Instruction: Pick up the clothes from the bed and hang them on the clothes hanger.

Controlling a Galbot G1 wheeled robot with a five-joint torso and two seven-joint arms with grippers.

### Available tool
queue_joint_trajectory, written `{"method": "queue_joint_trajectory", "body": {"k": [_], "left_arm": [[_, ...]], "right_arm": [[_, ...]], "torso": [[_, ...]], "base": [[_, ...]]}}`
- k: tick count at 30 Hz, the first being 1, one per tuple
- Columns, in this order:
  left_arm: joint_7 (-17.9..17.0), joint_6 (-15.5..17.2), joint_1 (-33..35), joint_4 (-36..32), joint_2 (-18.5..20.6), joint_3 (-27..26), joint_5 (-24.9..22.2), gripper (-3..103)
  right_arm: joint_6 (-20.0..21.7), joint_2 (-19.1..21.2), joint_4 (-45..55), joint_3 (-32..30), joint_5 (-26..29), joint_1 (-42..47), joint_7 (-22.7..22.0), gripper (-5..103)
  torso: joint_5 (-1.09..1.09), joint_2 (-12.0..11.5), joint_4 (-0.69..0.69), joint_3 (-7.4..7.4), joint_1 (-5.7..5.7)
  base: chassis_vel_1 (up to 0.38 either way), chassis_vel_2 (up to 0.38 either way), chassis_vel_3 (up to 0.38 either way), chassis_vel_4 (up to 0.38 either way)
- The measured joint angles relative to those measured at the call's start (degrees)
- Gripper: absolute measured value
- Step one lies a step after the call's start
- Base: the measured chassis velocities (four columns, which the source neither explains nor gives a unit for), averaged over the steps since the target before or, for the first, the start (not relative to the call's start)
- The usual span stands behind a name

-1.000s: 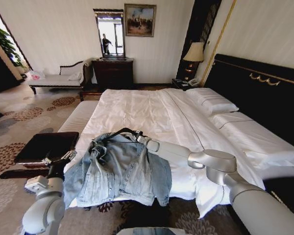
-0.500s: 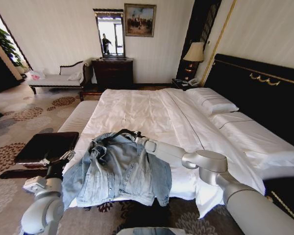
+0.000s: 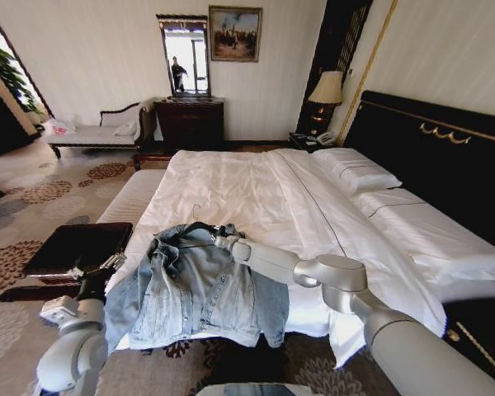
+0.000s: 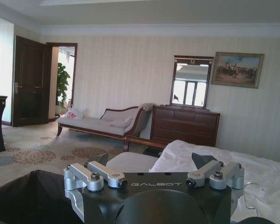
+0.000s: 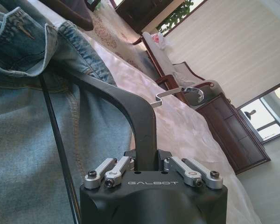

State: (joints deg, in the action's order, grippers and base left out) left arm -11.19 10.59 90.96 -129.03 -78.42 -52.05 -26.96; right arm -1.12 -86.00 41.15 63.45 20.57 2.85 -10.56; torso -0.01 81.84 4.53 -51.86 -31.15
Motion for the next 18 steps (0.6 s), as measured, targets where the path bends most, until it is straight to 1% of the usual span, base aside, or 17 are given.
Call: {"method": "queue_joint_trajectory", "body": {"k": [2, 6, 7, 8, 9, 10, 12, 14, 18], "left_arm": [[0.0, 0.0, 0.0, 0.1, 0.0, 0.0, 0.0, 100], [0.0, 0.0, -0.1, 0.4, 0.0, 0.0, -0.2, 100], [0.0, 0.0, -0.1, 0.4, 0.0, 0.0, -0.2, 100], [0.0, 0.0, -0.1, 0.4, 0.0, -0.1, -0.3, 100], [0.0, 0.0, -0.1, 0.5, 0.0, -0.2, -0.4, 100], [0.0, 0.0, 0.0, 0.5, 0.0, -0.5, -0.5, 100], [0.0, 0.0, 0.0, 0.5, 0.1, -0.6, -0.7, 100], [0.0, -0.1, 0.2, 0.4, 0.3, -1.3, -1.2, 100], [0.1, -0.1, 0.6, 0.2, 0.5, -2.2, -1.7, 100]], "right_arm": [[-0.2, -0.7, -0.9, 0.0, -0.3, 0.1, 0.3, 23], [-1.1, -4.4, -6.1, 0.1, -1.5, 0.2, 1.8, 23], [-1.1, -4.4, -6.1, 0.1, -1.5, 0.2, 1.8, 23], [-1.2, -5.7, -8.0, 0.1, -1.9, 0.1, 2.4, 23], [-1.3, -6.1, -9.4, 0.0, -2.3, 0.0, 2.8, 23], [-1.5, -6.3, -10.9, -0.3, -3.0, 0.0, 3.2, 23], [-1.6, -6.4, -11.9, -0.5, -3.5, 0.0, 3.4, 23], [-1.8, -6.4, -13.5, -0.8, -4.5, -0.5, 3.8, 23], [-1.3, -6.4, -13.5, -0.5, -4.8, -1.1, 3.9, 23]], "torso": [[0.00, 0.0, 0.00, 0.00, 0.00], [0.00, 0.0, 0.01, 0.00, 0.00], [0.00, 0.0, 0.01, 0.00, 0.00], [0.00, 0.0, 0.00, 0.00, 0.00], [0.01, 0.0, -0.02, 0.00, 0.00], [0.01, 0.0, -0.04, 0.00, 0.00], [0.01, 0.0, -0.05, 0.00, 0.00], [0.00, 0.0, -0.01, 0.00, 0.00], [0.02, 0.0, -0.02, 0.00, -0.01]], "base": [[0.000, 0.000, 0.000, 0.000], [0.000, 0.000, 0.000, 0.000], [0.000, 0.000, 0.000, 0.000], [0.000, 0.000, 0.000, 0.000], [0.000, 0.000, 0.000, 0.000], [0.000, 0.000, 0.000, 0.000], [0.000, 0.000, 0.000, 0.000], [0.000, 0.000, 0.000, 0.000], [0.000, 0.000, 0.000, 0.000]]}}
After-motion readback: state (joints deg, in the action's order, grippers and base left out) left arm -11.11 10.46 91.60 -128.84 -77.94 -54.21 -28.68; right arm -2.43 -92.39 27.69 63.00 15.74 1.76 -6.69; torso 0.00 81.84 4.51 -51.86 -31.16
